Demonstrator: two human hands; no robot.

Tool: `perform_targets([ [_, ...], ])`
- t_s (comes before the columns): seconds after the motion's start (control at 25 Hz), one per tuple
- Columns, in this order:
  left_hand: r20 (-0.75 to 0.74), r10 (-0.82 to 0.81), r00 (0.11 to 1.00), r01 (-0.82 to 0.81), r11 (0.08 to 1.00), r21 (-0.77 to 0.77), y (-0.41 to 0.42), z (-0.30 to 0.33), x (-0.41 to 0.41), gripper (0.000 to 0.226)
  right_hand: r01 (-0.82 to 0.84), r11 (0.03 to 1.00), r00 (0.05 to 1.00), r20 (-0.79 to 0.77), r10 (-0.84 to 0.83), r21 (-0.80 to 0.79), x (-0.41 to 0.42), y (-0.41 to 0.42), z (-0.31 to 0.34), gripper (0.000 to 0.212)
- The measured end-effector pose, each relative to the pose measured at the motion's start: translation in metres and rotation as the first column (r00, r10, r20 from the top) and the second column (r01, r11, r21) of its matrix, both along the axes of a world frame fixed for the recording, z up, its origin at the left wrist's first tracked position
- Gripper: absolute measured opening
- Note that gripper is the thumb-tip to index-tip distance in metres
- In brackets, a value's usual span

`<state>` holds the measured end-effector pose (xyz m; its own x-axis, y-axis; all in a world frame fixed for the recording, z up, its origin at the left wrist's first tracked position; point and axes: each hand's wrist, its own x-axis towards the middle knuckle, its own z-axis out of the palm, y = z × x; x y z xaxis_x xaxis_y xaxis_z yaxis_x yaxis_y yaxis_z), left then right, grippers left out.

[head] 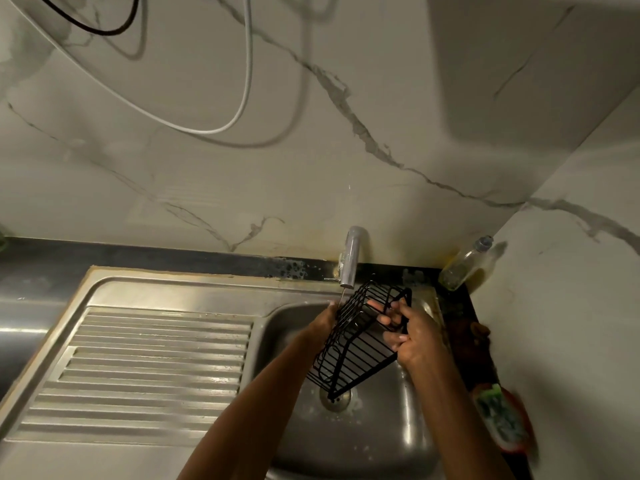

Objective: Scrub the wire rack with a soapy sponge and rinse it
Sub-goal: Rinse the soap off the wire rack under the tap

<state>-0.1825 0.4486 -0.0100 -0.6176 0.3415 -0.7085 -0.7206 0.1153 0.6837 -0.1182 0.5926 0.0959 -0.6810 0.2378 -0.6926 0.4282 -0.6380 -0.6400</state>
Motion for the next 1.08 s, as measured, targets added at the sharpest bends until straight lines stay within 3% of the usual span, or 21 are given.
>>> perform_targets([
  [0.12, 0.052, -0.004, 0.999, 0.002, 0.999, 0.042, 0.003, 0.008, 0.006, 0.043, 0.008, 1.000, 1.000, 0.014, -0.008, -0.005, -0.003, 0.002, -0.007, 0.029],
  [0.24, 0.009, -0.054, 0.998, 0.055, 0.996, -0.068, 0.005, 0.042, -0.002, 0.041, 0.001, 1.000, 1.000, 0.029, -0.001, -0.001, -0.015, -0.008, -0.010, 0.026],
  [0.36, -0.003, -0.008, 1.000, 0.008, 0.991, -0.135, 0.009, 0.058, -0.017, 0.052, 0.002, 1.000, 0.998, 0.061, -0.004, 0.028, -0.021, -0.023, -0.011, 0.030],
  [0.6, 0.038, 0.051, 0.998, -0.047, 0.995, -0.085, 0.005, 0.071, -0.017, 0.048, -0.017, 1.000, 0.999, 0.047, 0.017, 0.018, -0.017, -0.031, -0.011, 0.028],
  [0.68, 0.030, 0.099, 0.995, -0.098, 0.994, -0.045, 0.007, 0.053, -0.020, 0.047, -0.026, 0.999, 1.000, 0.015, 0.025, 0.042, -0.013, -0.025, -0.009, 0.025],
  [0.84, 0.081, 0.211, 0.974, -0.199, 0.971, -0.132, -0.004, 0.024, 0.000, 0.044, -0.055, 0.998, 0.994, -0.093, 0.058, 0.032, -0.007, 0.001, -0.001, 0.029],
  [1.08, 0.102, 0.166, 0.981, -0.130, 0.947, -0.294, -0.013, -0.014, 0.014, 0.043, -0.078, 0.996, 0.993, -0.089, 0.081, 0.036, 0.004, 0.009, -0.004, 0.028],
])
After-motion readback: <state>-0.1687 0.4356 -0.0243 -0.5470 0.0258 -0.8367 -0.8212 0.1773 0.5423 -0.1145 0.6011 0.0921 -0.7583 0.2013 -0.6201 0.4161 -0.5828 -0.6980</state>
